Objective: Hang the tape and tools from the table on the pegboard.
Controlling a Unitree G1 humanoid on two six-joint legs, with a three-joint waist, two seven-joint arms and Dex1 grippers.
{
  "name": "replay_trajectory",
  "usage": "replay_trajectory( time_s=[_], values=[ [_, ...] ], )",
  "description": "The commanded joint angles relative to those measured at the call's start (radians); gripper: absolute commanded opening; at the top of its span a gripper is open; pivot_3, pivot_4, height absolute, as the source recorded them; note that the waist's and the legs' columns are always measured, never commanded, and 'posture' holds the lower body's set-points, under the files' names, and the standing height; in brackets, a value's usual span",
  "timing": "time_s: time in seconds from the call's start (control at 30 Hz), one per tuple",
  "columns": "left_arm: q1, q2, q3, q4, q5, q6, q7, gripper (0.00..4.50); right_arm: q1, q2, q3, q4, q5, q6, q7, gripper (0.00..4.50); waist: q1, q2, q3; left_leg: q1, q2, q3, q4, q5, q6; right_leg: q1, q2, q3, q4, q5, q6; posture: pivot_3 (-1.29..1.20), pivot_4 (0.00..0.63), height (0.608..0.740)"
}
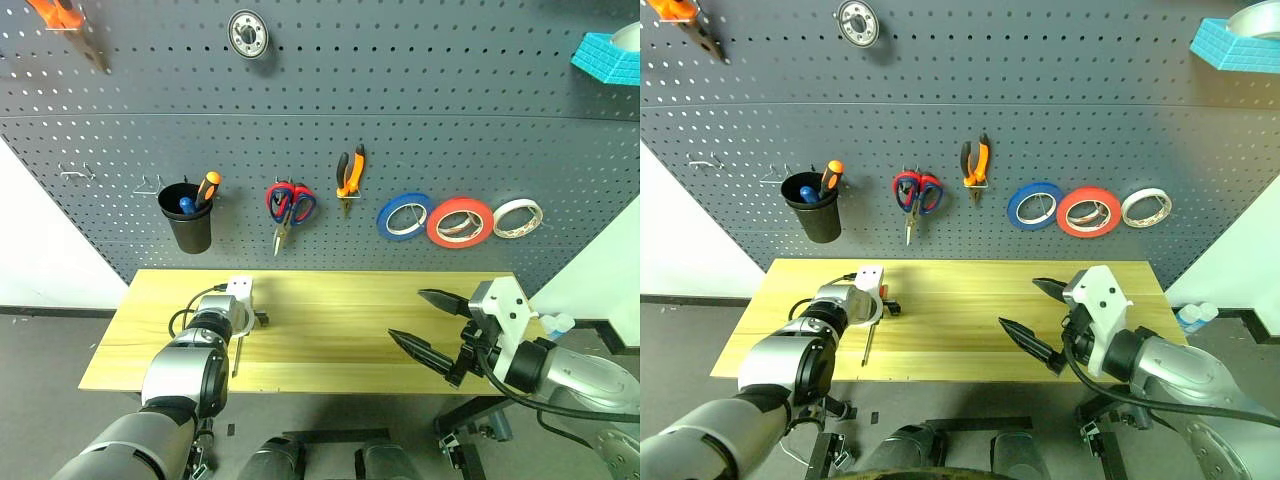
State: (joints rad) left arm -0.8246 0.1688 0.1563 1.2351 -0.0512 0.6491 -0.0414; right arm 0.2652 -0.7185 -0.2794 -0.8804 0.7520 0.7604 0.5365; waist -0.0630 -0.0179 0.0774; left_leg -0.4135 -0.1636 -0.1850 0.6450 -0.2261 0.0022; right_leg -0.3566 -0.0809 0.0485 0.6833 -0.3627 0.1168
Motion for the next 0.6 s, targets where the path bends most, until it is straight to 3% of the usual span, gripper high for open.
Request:
replay_trajectory(
  time_s=[0.03, 0.47, 0.6],
  values=[
    [0.032, -0.002, -0.007, 0.002, 0.005, 0.017, -0.001, 4.49, 0.006, -0.013, -0.03, -0.043, 0.031, 0.004, -0.008, 4.5, -0.003, 0.002, 0.003, 0.0, 0.0, 0.0, 0.0, 0.0, 0.0, 0.0, 0.0, 0.0, 0.0, 0.0, 0.0, -0.21, 0.143, 0.718],
    [0.061, 0.001, 0.012, -0.043, -0.014, 0.077, 0.024, 4.49, -0.037, -0.024, -0.003, -0.01, 0.024, 0.001, -0.011, 4.5, -0.005, 0.003, 0.006, 0.0, 0.0, 0.0, 0.0, 0.0, 0.0, 0.0, 0.0, 0.0, 0.0, 0.0, 0.0, -0.19, 0.125, 0.718],
    [0.067, -0.001, 0.016, -0.05, -0.014, 0.083, 0.032, 3.71, -0.041, -0.024, 0.002, -0.007, 0.02, -0.001, -0.009, 4.5, -0.005, 0.003, 0.006, 0.0, 0.0, 0.0, -0.001, -0.001, 0.0, 0.0, 0.0, 0.0, -0.001, 0.0, 0.0, -0.19, 0.124, 0.718]
  ],
)
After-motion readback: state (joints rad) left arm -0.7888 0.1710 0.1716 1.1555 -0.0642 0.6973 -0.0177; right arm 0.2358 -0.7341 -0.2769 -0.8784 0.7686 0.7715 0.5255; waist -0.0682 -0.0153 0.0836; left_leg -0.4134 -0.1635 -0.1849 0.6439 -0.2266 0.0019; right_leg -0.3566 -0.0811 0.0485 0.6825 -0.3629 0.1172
